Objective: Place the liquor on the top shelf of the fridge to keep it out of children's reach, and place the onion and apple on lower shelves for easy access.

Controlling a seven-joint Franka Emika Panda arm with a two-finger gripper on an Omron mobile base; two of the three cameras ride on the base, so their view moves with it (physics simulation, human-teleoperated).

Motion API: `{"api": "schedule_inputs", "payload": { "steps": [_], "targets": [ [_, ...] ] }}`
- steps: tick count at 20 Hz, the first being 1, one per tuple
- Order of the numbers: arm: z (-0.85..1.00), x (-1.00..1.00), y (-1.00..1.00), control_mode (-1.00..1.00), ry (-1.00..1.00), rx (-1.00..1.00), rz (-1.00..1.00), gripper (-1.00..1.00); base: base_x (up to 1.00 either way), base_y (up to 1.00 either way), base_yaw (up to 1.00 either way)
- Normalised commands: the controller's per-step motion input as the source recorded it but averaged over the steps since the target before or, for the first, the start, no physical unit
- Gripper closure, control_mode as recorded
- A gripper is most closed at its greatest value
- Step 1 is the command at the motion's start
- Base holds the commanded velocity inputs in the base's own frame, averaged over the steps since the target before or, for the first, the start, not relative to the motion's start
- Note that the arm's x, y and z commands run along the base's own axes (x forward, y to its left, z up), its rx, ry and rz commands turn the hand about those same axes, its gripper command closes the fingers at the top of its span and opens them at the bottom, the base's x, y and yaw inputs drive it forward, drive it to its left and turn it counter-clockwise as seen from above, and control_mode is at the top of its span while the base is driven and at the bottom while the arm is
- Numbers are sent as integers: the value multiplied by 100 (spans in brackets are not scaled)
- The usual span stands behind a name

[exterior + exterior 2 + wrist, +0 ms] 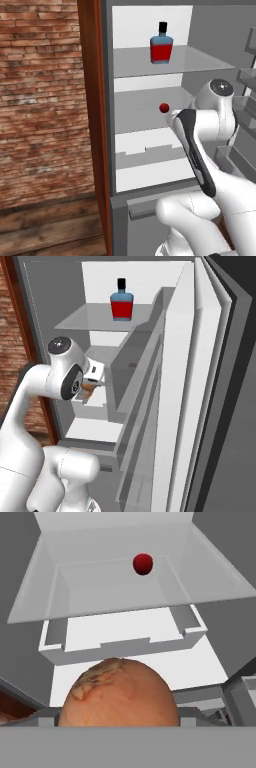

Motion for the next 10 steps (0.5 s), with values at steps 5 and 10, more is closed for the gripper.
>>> {"api": "schedule_inputs", "payload": {
  "steps": [5,10],
  "targets": [
    [-12,60,0,-100,7,0,0,100,0,0,0],
    [-2,62,0,-100,9,0,0,100,0,0,0]
  ]
}}
